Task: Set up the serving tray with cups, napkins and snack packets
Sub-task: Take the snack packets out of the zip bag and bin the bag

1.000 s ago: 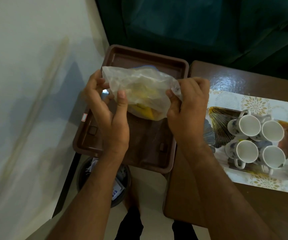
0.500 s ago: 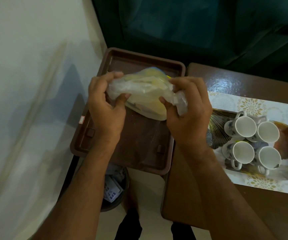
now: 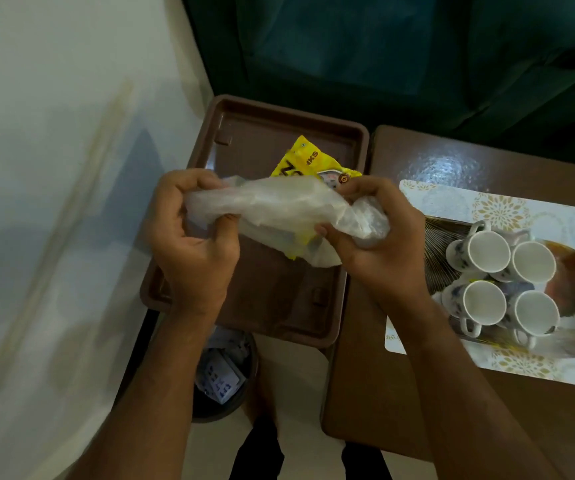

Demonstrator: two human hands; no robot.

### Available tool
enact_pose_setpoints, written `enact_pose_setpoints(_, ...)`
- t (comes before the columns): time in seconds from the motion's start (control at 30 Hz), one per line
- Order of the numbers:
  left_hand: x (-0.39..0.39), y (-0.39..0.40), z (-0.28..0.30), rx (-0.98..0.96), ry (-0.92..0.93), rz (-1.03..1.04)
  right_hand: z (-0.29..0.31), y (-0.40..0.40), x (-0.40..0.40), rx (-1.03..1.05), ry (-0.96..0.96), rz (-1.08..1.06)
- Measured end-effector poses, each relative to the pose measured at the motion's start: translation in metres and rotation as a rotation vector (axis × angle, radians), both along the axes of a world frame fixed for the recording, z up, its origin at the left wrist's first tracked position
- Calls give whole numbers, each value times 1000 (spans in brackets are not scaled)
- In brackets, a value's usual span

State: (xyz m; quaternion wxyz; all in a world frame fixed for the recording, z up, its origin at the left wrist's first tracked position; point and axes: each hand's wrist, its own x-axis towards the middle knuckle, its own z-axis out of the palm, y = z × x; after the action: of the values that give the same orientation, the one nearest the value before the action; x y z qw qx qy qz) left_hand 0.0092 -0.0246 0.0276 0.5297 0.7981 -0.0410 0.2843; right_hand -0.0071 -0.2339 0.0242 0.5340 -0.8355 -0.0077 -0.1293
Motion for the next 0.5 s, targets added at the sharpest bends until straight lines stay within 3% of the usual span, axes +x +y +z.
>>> enact_pose_setpoints(0.17, 5, 7, 3, -150, 136, 108, 13, 10, 5, 136, 26, -122)
enact_pose_setpoints(0.3, 14, 22, -11, -393, 496, -44, 9, 14, 11, 300, 144, -180)
enact_pose_setpoints(0.37, 12, 27, -16, -399, 610, -114, 2, 10, 15, 349, 229, -186)
enact_pose_setpoints(0.5, 4, 33, -22, -332, 660, -115, -6, 2, 14, 483, 399, -122)
